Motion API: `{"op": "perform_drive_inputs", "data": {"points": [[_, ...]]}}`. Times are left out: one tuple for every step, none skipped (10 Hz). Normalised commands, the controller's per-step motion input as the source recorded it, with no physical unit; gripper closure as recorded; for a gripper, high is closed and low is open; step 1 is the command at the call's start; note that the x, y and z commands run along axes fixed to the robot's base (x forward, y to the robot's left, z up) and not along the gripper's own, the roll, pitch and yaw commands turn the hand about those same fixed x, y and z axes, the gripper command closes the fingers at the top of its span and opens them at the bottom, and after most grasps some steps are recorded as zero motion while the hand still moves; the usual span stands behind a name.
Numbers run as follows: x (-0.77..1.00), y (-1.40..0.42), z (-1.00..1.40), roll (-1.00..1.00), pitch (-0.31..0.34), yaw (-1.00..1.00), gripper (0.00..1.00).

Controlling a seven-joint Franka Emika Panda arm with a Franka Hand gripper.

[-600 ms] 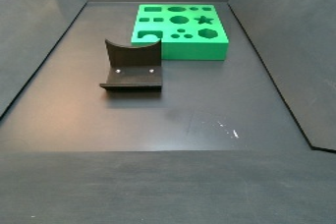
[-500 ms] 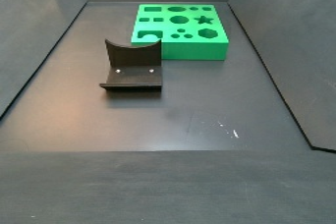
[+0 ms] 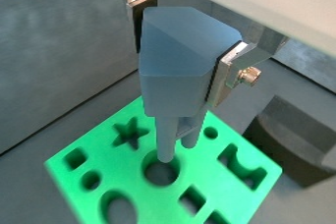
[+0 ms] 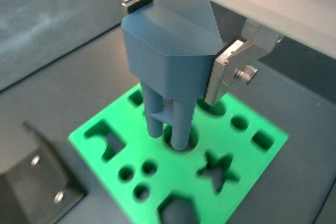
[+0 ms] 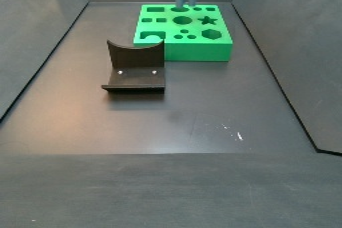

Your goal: Insert the 3 prong object.

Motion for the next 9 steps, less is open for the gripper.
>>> {"op": "perform_drive_inputs", "data": {"points": [[0.00, 0.65, -0.55, -0.03, 0.047, -0.37, 1.00], [0.00, 0.52, -0.62, -0.10, 0.066, -0.45, 1.00], [0.00, 0.51, -0.53, -0.18, 0.001, -0.38, 1.00], [0.00, 0.56, -0.37, -0.21, 0.000, -0.29, 1.00], [0.00, 0.34, -0.21, -0.14, 0.000, -0.21, 1.00], [0.02, 0.00, -0.28, 0.00, 0.000, -0.09, 1.00], [0.28, -0.12, -0.46, -0.08, 0.000, -0.16, 1.00], [0.49, -0.20, -0.48, -0.11, 0.056, -0.37, 1.00], [0.48, -0.13, -0.48, -0.15, 0.049, -0.43, 1.00]]}}
